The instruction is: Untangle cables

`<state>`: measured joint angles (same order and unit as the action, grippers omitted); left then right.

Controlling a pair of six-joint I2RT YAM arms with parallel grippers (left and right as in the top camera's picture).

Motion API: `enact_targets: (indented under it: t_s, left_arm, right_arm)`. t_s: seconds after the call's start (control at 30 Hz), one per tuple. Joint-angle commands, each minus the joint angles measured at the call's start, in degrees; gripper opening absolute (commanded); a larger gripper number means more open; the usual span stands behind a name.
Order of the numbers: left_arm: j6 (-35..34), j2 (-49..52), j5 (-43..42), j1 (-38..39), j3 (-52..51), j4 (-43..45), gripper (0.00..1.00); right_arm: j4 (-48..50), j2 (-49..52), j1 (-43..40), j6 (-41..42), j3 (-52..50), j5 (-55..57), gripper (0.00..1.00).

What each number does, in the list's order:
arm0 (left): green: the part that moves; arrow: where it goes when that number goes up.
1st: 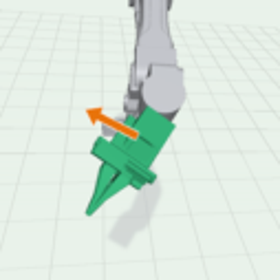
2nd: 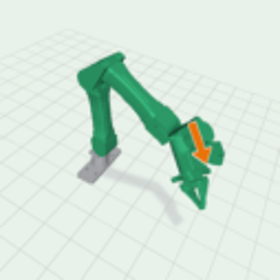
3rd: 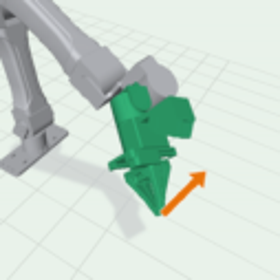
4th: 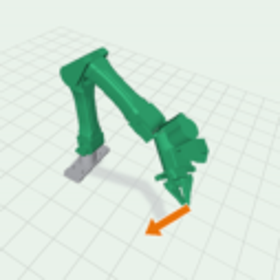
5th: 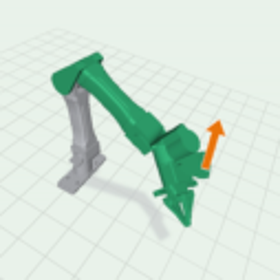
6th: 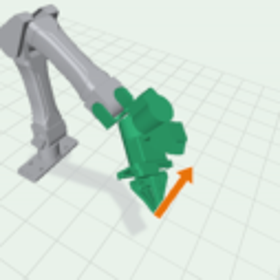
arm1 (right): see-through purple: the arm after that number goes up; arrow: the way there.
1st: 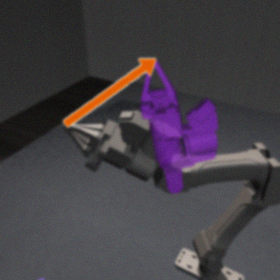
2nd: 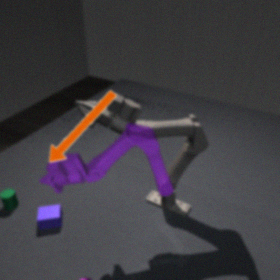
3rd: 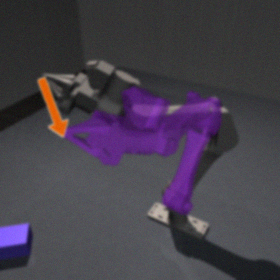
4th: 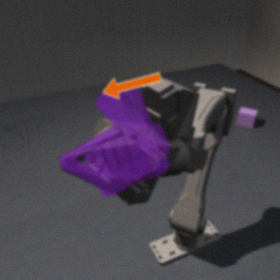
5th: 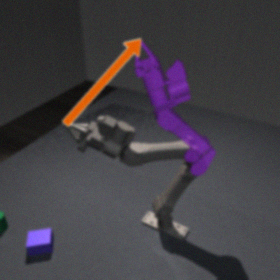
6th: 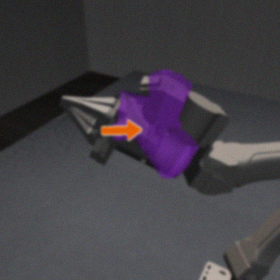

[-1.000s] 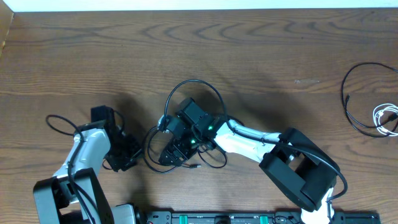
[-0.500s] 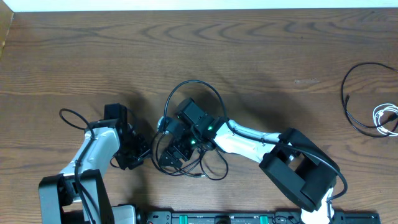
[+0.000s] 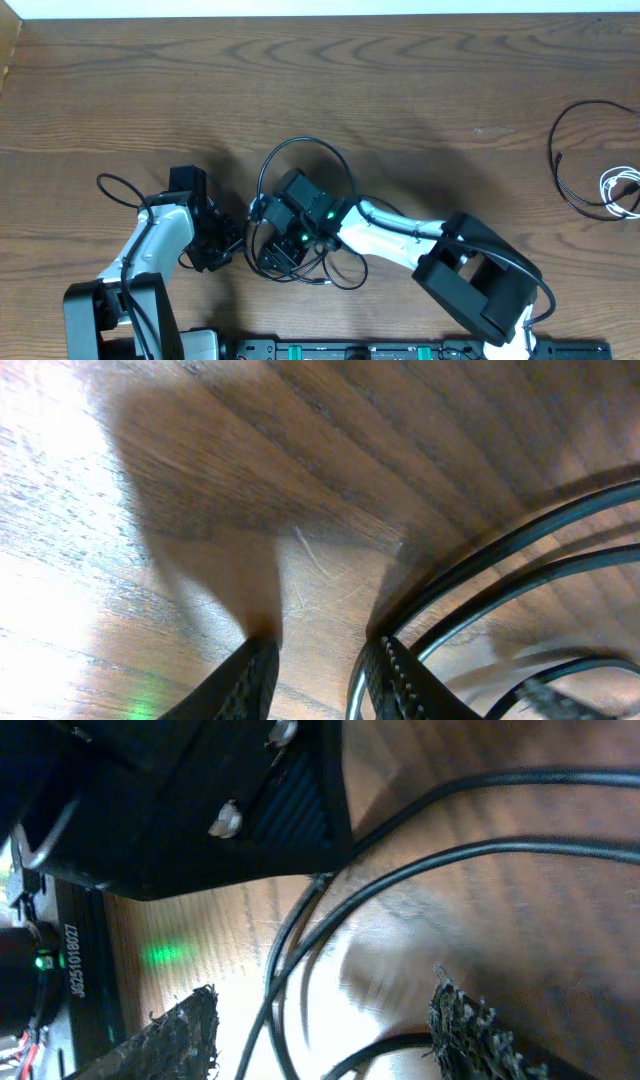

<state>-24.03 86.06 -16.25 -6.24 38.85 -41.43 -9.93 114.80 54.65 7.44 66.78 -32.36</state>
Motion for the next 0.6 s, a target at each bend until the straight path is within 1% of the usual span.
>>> enact_targets:
  t_s: [0.0,0.13,0.23,0.4,0.57]
  left_arm:
    - [-0.31,0.42,-0.22,0.22,-0.52,0.42,0.36]
    - [-0.31,0.42,-0.22,0.22,-0.52,0.79,0.36]
    - [-0.31,0.42,-0.24,0.22,-0.52,1.03,0.36]
    - [-0.31,0.42,-0.24,0.22,-0.52,1.07,0.36]
    - [-0.33,0.42,-0.26,0.22,-0.52,1.09,0.36]
  right_arm:
    - [-0.17,-0.57,0.66,4.87,-0.11,1.16,0.66]
    - [-1.70,-3.89,0.52,6.62,-0.09,1.86,0.71]
    - [-4.22,-5.60,0.61,9.18,-0.11,5.38,0.73]
    - [-10.19,-5.66,2.10,11.87,-0.11,10.08,0.73]
    - [-13.18,-5.66,4.76,13.44,-0.11,15.56,0.74]
